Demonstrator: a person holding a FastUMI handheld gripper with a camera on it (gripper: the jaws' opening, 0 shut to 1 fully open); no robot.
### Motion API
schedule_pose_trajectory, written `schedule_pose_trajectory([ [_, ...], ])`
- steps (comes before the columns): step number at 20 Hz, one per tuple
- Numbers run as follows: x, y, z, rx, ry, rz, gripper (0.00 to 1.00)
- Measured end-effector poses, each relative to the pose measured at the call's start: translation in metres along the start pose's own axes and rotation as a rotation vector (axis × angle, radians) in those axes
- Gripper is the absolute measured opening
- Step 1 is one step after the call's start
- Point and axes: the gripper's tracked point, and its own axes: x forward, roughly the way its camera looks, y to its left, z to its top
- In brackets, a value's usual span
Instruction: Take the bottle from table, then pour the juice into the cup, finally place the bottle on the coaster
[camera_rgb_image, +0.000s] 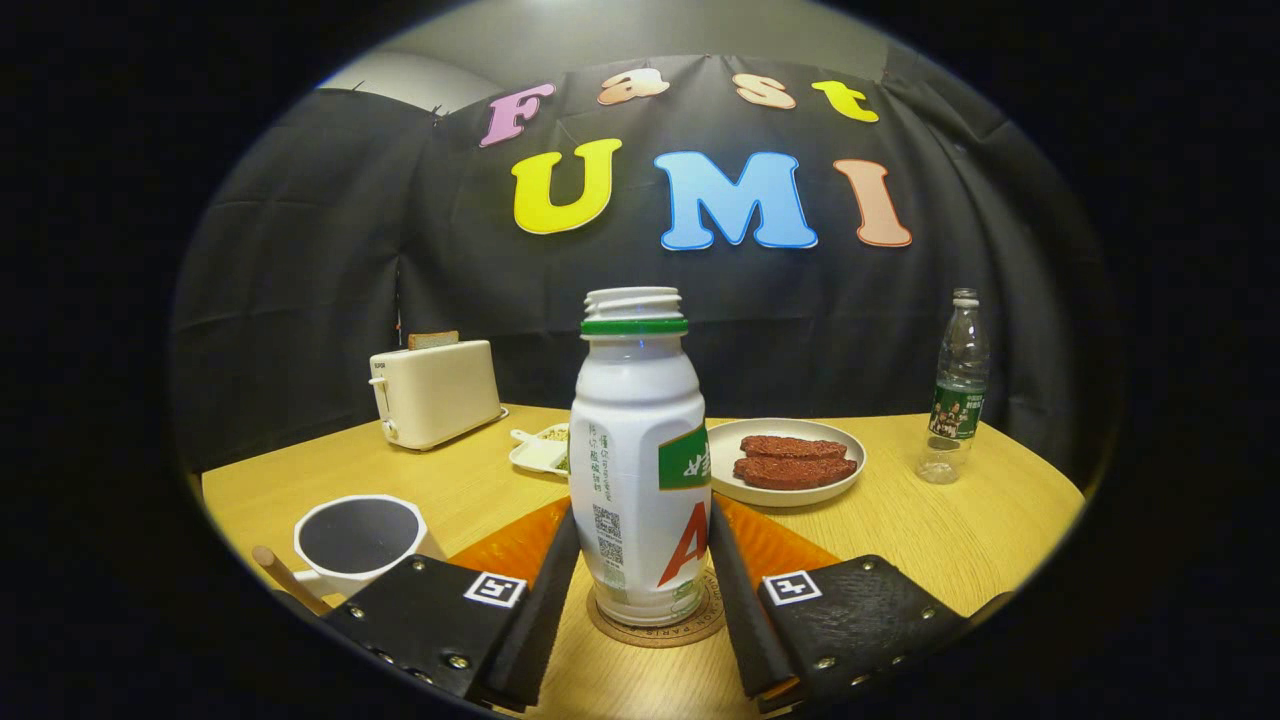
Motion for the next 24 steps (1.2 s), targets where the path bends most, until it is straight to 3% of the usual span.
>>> schedule_pose_trajectory([
  [7,-0.001,-0.002,-0.005,-0.007,0.005,0.000,0.76],
  [8,-0.002,-0.002,-0.002,-0.012,-0.003,0.002,0.78],
  [9,-0.002,-0.002,-0.001,-0.020,-0.011,-0.001,0.92],
  [11,-0.005,-0.002,0.005,-0.033,-0.027,-0.004,0.96],
  [16,-0.032,-0.001,0.046,-0.031,-0.129,-0.019,0.97],
  [24,-0.117,-0.008,0.138,-0.072,-0.283,-0.032,0.96],
])
